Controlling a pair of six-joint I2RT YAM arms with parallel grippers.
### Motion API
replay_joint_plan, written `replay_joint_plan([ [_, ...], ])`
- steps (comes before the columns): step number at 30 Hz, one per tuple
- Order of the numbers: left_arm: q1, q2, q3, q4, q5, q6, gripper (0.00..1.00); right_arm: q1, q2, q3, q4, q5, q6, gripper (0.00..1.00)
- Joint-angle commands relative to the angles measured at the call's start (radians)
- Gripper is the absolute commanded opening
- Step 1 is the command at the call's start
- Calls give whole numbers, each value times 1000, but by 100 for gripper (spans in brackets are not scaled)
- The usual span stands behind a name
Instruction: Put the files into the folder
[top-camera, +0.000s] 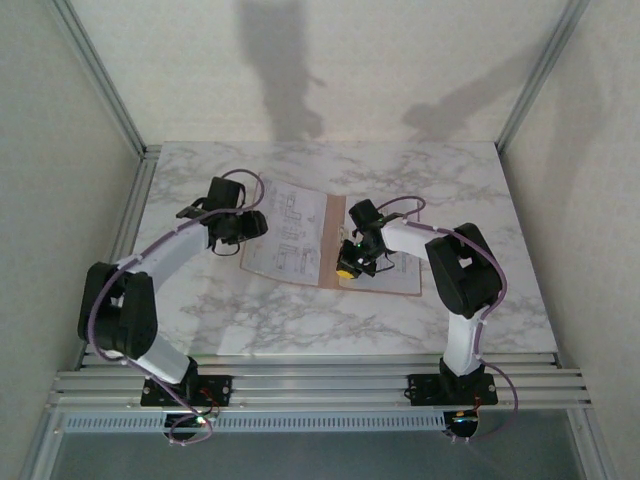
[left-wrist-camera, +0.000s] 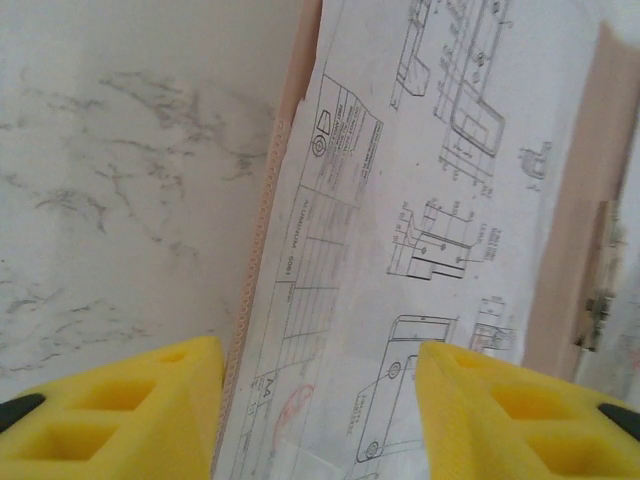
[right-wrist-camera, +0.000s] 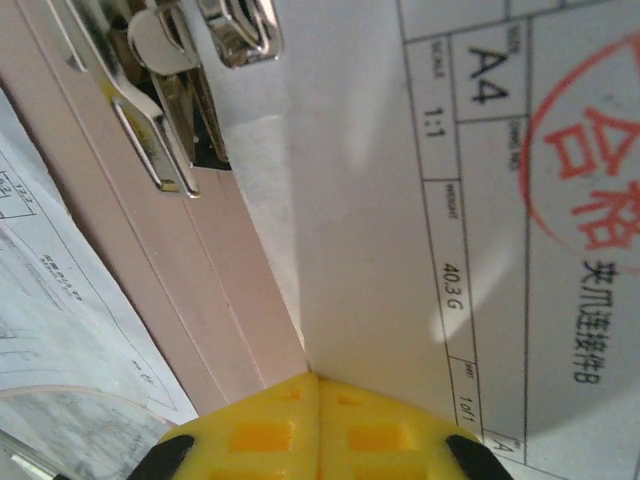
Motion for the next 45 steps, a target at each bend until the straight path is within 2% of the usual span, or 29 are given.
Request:
replay_joint_plan([
  [1, -24, -37, 23, -54, 89, -28, 51, 12, 99, -40, -82, 77, -13, 6],
  [5, -25, -66, 33, -49, 111, -49, 44, 12, 103, -28, -92, 80, -19, 6],
  [11, -26, -87, 49, -24, 164, -87, 29, 12, 108, -24, -97, 82, -19, 6],
  [19, -25, -103, 57, 23, 224, -132, 26, 13, 103, -28, -96, 85, -16, 5],
  [25, -34, -92, 76, 15, 229, -136, 5, 13, 100, -29, -93, 84, -13, 6],
  [26, -37, -89, 82, 7, 222, -132, 0, 12, 99, -29, -90, 82, -13, 7],
  [28, -44, -79, 96, -24, 196, -116, 0, 13, 85, -25, -84, 78, -15, 13],
  [32, -55, -68, 134, -120, 119, -60, 0, 15, 19, 18, -85, 67, -35, 38],
  [34, -55, -66, 155, -172, 70, -27, 0, 17, -15, 61, -111, 66, -47, 46],
  [39, -55, -78, 200, -289, -47, 44, 0, 3, -109, 150, -163, 72, -58, 53],
  [45, -53, -106, 229, -386, -164, 98, 0, -83, -197, 101, -148, 105, -42, 51],
])
